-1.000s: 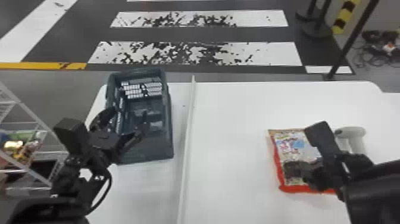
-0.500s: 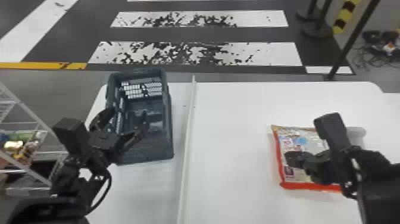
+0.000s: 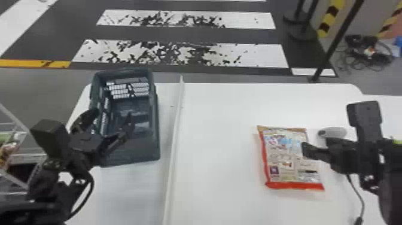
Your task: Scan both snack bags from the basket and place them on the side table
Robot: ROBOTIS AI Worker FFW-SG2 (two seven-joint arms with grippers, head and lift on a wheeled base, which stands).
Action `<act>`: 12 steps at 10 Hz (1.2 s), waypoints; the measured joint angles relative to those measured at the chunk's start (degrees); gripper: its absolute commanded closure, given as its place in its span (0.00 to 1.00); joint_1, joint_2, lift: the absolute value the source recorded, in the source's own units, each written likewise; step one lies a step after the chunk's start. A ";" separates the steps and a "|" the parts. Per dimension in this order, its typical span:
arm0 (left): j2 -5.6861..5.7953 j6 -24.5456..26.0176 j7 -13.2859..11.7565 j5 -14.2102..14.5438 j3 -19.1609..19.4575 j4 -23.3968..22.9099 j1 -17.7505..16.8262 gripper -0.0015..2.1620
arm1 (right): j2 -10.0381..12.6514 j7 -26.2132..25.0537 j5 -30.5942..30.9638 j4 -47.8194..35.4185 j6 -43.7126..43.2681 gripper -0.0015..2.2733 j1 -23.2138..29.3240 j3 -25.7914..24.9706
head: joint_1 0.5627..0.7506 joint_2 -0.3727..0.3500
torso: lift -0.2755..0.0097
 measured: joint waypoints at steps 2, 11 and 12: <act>-0.02 0.00 0.16 0.02 -0.09 0.54 -0.45 0.07 | -0.48 -1.57 -0.17 5.15 -0.50 0.02 -1.32 -3.18 | 0.70 0.38 | 0.70; 0.00 0.00 0.25 0.29 0.85 0.59 -0.17 0.07 | -4.12 -3.74 1.46 34.23 -6.87 0.62 -17.49 -4.15 | 0.70 0.28 | 0.70; 0.00 0.00 0.19 0.29 0.86 0.68 -0.26 0.07 | -4.57 -3.49 1.62 35.23 -6.94 1.00 -17.73 -3.97 | 0.70 0.27 | 0.70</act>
